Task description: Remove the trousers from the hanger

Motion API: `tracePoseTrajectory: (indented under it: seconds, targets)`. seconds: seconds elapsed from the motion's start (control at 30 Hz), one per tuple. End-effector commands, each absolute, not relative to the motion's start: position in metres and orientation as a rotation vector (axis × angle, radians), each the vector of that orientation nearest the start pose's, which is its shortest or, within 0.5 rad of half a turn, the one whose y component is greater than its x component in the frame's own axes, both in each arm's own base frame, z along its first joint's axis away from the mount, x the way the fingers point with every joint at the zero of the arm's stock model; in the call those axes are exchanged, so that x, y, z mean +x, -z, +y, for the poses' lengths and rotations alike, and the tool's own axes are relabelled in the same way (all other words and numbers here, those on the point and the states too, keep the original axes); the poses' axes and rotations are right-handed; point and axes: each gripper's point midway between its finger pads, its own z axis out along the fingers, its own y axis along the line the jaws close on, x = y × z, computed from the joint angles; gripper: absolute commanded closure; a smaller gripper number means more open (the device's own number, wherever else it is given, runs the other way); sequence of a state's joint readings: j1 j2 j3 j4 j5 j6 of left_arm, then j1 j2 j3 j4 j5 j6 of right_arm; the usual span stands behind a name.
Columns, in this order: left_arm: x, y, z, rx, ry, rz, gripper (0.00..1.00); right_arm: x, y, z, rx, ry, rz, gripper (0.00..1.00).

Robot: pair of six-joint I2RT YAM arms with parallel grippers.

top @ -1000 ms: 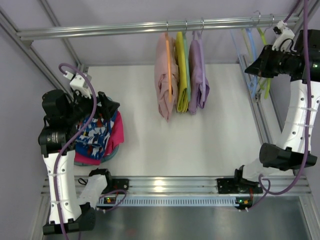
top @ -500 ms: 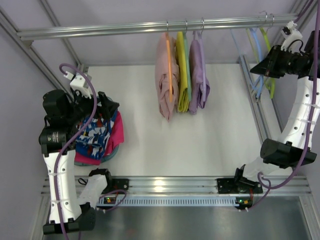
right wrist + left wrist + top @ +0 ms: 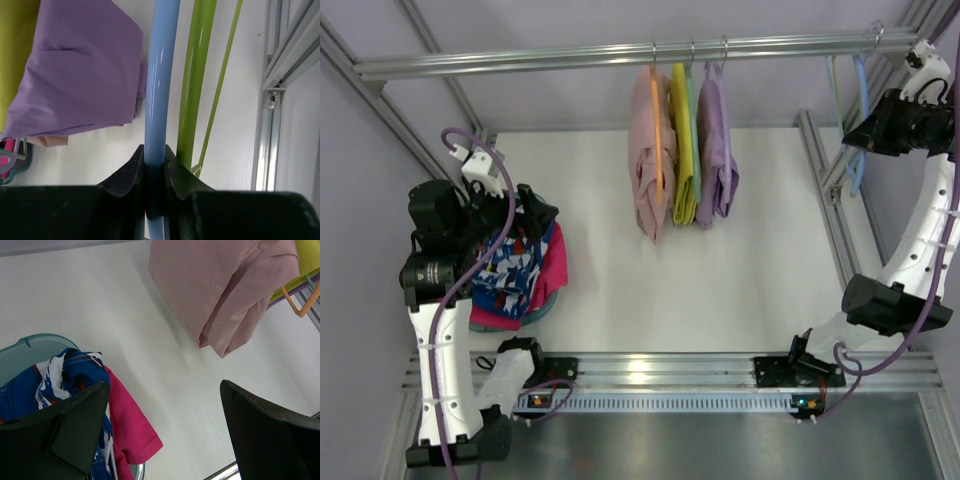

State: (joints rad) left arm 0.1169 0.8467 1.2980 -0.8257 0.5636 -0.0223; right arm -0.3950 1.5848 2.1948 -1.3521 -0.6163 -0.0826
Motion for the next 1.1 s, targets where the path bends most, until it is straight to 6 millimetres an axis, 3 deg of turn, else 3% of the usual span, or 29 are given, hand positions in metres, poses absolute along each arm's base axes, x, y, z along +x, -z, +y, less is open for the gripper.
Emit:
tracePoseTrajectory:
  seconds: [0.0, 0.2, 0.43, 0.73, 0.83, 0.97, 1.07]
  targets:
    - [0.238, -0.352, -0.066, 0.251, 0.47, 1.889, 0.02, 0.319, -0.405, -0.035, 0.031, -0.398, 2.182, 1.0]
    - [0.234, -0.355, -0.067, 0.259, 0.469, 1.871, 0.02, 0.295, -0.428, -0.014, -0.061, -0.43, 2.12, 1.0]
    - [0.231, -0.353, -0.068, 0.259, 0.469, 1.871, 0.02, 0.275, -0.386, -0.011, -0.035, -0.441, 2.243, 1.0]
    - [0.224, -0.348, -0.068, 0.259, 0.46, 1.867, 0.02, 0.288, -0.385, 0.007, 0.01, -0.594, 2.26, 1.0]
    - [0.212, -0.356, -0.077, 0.373, 0.466, 1.798, 0.02, 0.286, -0.392, 0.017, -0.049, -0.616, 2.234, 1.0]
    - [0.197, -0.375, -0.093, 0.546, 0.472, 1.633, 0.02, 0.265, -0.404, 0.031, -0.14, -0.59, 2.183, 1.0]
    - [0.198, -0.38, -0.097, 0.66, 0.431, 1.562, 0.02, 0.248, -0.39, 0.024, -0.1, -0.507, 2.226, 1.0]
